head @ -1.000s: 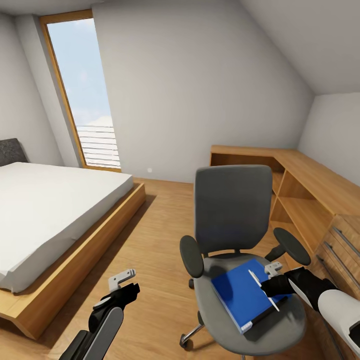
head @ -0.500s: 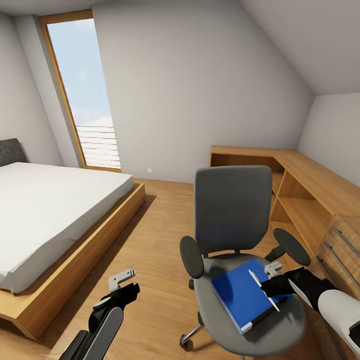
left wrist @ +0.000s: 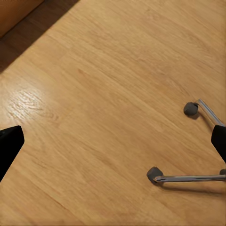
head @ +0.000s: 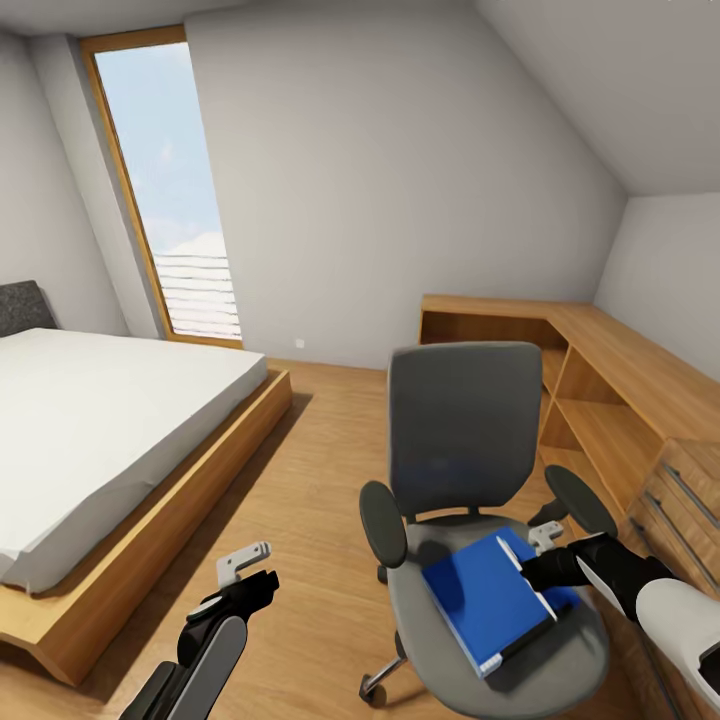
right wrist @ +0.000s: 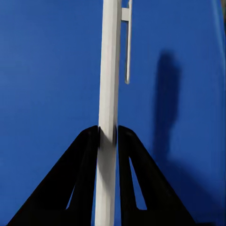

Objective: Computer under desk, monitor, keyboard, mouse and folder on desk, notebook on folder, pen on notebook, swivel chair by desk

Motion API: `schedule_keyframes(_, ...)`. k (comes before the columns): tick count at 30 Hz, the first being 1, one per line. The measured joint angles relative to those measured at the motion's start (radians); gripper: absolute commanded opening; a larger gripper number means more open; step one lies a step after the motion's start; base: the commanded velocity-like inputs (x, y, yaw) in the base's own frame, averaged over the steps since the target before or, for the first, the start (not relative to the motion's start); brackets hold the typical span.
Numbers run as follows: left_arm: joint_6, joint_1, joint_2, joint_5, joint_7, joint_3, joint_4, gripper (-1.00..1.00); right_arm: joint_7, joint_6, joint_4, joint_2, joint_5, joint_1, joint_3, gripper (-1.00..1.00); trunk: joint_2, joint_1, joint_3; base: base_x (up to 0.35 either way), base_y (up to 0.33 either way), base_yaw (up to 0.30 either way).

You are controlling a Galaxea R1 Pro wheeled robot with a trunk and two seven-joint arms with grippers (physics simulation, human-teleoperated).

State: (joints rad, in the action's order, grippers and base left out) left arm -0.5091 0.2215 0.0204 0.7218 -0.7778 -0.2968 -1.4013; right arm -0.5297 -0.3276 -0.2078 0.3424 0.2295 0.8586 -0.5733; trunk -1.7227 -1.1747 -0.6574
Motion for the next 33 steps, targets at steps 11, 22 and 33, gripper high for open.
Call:
schedule_keyframes(11, 0.0, 0.0, 0.0, 0.0, -0.004, 0.001, 0.008, 1.0, -0.003, 0.009, -0.101, 0.025, 0.091, 0.0, 0.013, -1.0, 0.077, 0.042, 0.034, 0.0, 0.0, 0.0)
schedule_keyframes(22, 0.0, 0.0, 0.0, 0.0, -0.005, 0.003, 0.01, 1.0, -0.002, 0.009, -0.295, 0.117, 0.267, -0.013, 0.014, -1.0, 0.154, 0.084, 0.069, 0.0, 0.0, 0.0)
schedule_keyframes(33, 0.0, 0.0, 0.005, 0.0, 0.003, 0.045, 0.01, 1.0, 0.103, 0.008, -0.575, 0.182, 0.344, -0.135, 0.012, -1.0, 0.231, 0.127, 0.103, 0.0, 0.0, 0.0)
